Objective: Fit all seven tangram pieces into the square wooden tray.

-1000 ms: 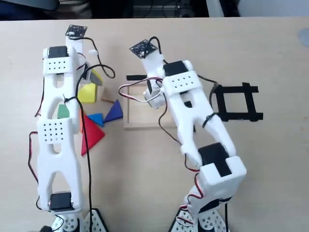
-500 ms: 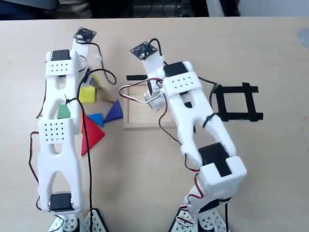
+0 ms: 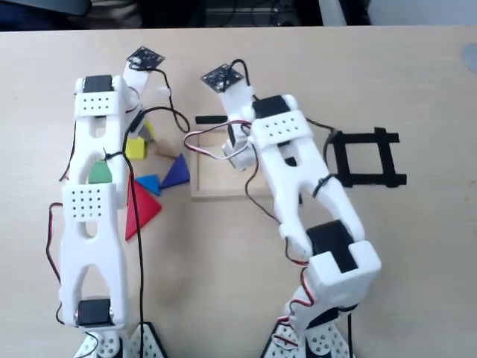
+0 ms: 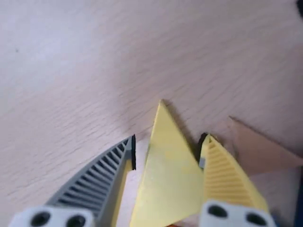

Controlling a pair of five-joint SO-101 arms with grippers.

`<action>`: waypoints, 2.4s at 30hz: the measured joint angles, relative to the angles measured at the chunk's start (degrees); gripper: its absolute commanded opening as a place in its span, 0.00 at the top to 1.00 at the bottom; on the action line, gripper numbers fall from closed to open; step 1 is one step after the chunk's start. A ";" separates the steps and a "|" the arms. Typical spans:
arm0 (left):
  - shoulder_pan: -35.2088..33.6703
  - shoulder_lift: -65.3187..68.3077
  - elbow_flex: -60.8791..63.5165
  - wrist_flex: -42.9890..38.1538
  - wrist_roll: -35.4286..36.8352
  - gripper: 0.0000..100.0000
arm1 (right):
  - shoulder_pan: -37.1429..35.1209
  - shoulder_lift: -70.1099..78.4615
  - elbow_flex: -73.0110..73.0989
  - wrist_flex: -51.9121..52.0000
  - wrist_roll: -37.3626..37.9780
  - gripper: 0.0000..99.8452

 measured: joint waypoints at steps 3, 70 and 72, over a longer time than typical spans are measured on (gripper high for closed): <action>-0.09 0.70 -1.76 1.67 -0.53 0.78 | 0.00 0.00 0.00 0.00 0.00 0.91; -19.87 1.67 2.46 14.24 -12.31 0.91 | 0.00 0.00 0.00 0.00 0.00 0.91; -19.87 1.67 2.46 14.24 -12.40 0.91 | 0.00 0.00 0.00 0.00 0.00 0.91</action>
